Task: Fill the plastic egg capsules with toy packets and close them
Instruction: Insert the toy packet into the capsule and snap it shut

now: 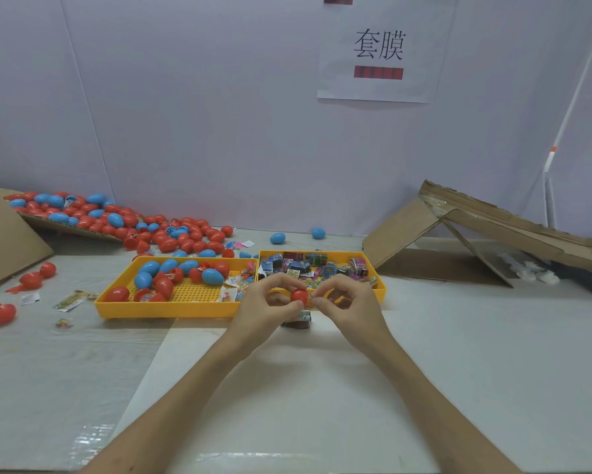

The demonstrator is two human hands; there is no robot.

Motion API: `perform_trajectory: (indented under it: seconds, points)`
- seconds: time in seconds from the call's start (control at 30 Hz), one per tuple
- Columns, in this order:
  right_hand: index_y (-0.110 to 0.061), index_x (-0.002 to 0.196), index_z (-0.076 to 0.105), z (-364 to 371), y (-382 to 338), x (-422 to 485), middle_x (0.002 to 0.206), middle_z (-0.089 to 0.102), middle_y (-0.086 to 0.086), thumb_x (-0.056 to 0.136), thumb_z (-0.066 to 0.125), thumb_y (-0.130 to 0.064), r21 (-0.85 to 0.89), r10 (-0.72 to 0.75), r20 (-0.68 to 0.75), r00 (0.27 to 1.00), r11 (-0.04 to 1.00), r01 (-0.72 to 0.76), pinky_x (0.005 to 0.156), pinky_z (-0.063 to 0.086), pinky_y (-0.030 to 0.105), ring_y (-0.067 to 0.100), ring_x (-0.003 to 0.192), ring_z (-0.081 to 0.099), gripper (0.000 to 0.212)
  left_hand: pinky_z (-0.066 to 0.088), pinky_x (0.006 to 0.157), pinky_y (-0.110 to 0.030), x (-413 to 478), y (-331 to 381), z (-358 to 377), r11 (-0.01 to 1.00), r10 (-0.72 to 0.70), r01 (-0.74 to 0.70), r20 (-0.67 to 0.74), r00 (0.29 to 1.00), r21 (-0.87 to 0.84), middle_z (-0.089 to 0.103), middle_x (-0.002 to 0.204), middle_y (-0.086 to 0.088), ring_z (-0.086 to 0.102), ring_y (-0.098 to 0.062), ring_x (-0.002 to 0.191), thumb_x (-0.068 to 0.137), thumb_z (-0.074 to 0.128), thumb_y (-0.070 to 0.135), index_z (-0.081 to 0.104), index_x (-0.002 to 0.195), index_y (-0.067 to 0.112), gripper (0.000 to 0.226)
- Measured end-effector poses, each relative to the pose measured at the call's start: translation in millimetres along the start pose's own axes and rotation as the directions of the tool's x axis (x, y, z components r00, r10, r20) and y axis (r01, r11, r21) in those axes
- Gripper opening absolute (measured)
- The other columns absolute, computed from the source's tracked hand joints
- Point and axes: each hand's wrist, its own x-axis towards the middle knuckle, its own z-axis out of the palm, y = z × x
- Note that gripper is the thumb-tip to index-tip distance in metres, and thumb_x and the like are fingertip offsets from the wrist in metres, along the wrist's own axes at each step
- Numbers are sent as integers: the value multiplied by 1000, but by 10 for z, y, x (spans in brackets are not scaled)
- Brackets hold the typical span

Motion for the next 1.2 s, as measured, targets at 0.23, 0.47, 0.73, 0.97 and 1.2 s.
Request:
perform_trajectory:
  seconds: [0.23, 0.47, 0.73, 0.97, 1.2]
  points:
    - [-26, 77, 71, 4, -5, -6, 84, 69, -7, 83, 78, -7, -24, -12, 7, 1000, 1000, 13, 63, 49, 31, 17, 73, 61, 21, 61, 70, -26, 0, -8, 17, 996, 33, -31, -25, 999, 89, 73, 99, -1, 75, -19, 78, 84, 78, 4, 74, 97, 25, 25]
    - [-33, 76, 69, 5, -4, -4, 85, 68, -10, 84, 77, -6, -50, -13, 6, 1000, 999, 13, 62, 47, 27, 12, 71, 59, 29, 61, 71, -28, -11, -9, 18, 984, 81, -75, -30, 996, 160, 71, 102, -2, 74, -17, 75, 82, 80, 5, 74, 96, 25, 24]
    - [-34, 80, 71, 8, 4, -2, 80, 72, -10, 84, 79, -11, -26, 2, 29, 1000, 1000, -1, 67, 56, 37, 15, 73, 66, 24, 60, 67, -25, -3, -29, -8, 988, 77, -70, -46, 996, 135, 70, 95, -6, 75, -19, 75, 85, 78, 9, 72, 98, 26, 22]
    - [-26, 79, 72, 8, 30, 1, 79, 72, -5, 85, 77, -7, -62, -3, 3, 1000, 998, 4, 69, 57, 46, 18, 72, 67, 20, 61, 68, -26, 11, -35, -2, 979, 99, -87, -56, 994, 184, 69, 99, 3, 73, -17, 77, 84, 78, 8, 71, 92, 32, 26]
    - [-24, 81, 73, 15, 33, -7, 81, 71, -7, 84, 78, -7, -73, -25, 5, 1000, 997, 25, 71, 57, 48, 18, 77, 68, 18, 59, 68, -24, 5, -21, -2, 968, 116, -103, -44, 992, 230, 68, 102, 1, 72, -14, 75, 84, 79, 10, 72, 94, 30, 24]
